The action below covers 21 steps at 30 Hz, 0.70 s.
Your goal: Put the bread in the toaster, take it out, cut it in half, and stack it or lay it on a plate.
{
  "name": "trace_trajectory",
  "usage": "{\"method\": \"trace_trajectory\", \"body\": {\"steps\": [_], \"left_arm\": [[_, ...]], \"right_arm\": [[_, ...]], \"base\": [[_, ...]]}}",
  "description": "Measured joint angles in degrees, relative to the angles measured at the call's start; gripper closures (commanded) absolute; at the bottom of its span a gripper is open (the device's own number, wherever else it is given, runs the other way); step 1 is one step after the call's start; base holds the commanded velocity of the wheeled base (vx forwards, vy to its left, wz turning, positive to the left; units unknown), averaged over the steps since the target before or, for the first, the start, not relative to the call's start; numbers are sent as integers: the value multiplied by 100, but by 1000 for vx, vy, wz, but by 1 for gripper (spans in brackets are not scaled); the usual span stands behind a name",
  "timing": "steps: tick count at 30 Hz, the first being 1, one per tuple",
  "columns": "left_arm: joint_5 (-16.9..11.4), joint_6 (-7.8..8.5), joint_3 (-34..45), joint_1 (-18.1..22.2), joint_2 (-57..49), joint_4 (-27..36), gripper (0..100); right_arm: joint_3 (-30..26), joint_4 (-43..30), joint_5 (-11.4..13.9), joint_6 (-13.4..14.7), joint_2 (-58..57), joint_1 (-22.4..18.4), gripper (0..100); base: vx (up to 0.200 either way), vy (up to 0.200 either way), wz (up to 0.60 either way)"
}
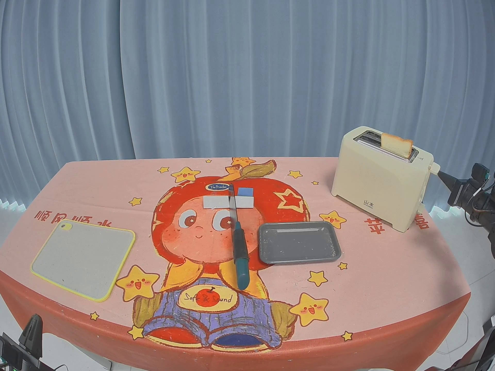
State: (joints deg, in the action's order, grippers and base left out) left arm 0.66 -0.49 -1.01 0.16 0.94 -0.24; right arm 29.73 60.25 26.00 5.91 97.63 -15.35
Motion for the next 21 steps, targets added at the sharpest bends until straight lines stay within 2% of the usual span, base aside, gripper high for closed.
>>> {"method": "trace_trajectory", "body": {"steps": [21], "left_arm": [[0,-2,0,0,0,0,100]], "right_arm": [[67,106,-24,-41,-84,57,100]], "base": [[0,0,0]]}}
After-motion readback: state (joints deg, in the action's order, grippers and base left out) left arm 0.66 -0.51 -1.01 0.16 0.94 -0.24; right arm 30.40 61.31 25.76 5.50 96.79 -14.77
